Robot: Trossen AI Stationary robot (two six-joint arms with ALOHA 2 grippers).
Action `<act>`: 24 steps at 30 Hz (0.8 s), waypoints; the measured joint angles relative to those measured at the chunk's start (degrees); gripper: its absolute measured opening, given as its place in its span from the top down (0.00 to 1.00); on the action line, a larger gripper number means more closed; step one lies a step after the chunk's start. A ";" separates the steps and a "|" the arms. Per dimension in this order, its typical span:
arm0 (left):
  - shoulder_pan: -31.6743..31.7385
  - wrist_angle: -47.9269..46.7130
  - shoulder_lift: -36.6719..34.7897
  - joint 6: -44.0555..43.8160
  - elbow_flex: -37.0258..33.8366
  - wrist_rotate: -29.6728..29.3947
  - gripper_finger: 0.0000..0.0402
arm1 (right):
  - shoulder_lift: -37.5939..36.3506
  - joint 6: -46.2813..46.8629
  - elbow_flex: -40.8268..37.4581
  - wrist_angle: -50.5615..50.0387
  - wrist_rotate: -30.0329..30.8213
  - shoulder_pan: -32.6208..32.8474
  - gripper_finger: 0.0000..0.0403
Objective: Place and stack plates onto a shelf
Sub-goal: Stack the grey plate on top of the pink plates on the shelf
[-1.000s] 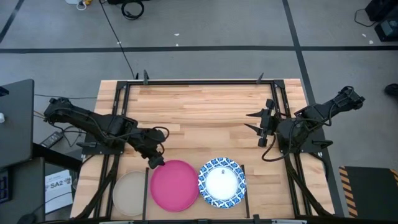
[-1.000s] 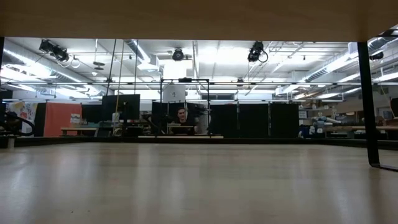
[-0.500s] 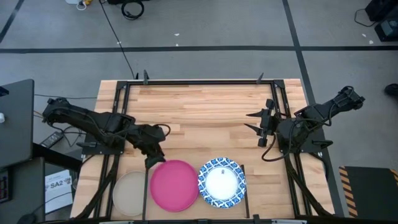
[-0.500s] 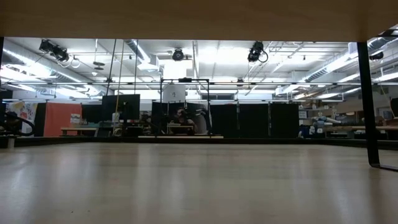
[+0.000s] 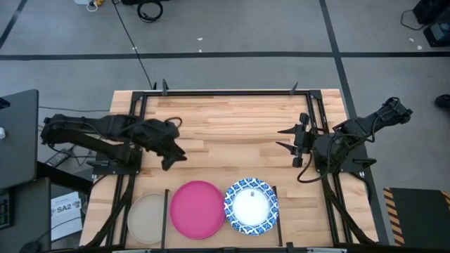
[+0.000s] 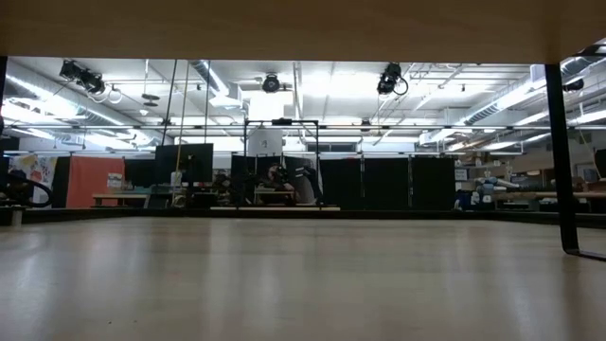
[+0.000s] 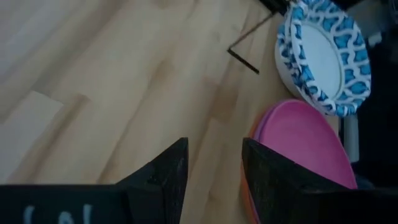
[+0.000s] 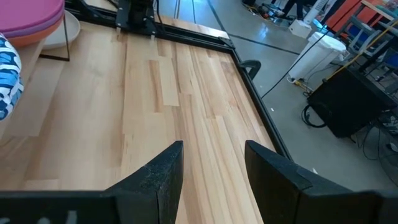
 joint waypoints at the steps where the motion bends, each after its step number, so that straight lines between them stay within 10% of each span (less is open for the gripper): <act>1: 0.74 -0.75 -0.89 0.00 -0.01 0.00 0.61 | 0.00 0.00 0.00 -0.02 0.00 0.00 0.56; 24: 5.75 -28.17 -11.97 -2.00 0.02 -6.87 0.61 | 0.00 1.69 0.00 0.02 -0.07 0.00 0.56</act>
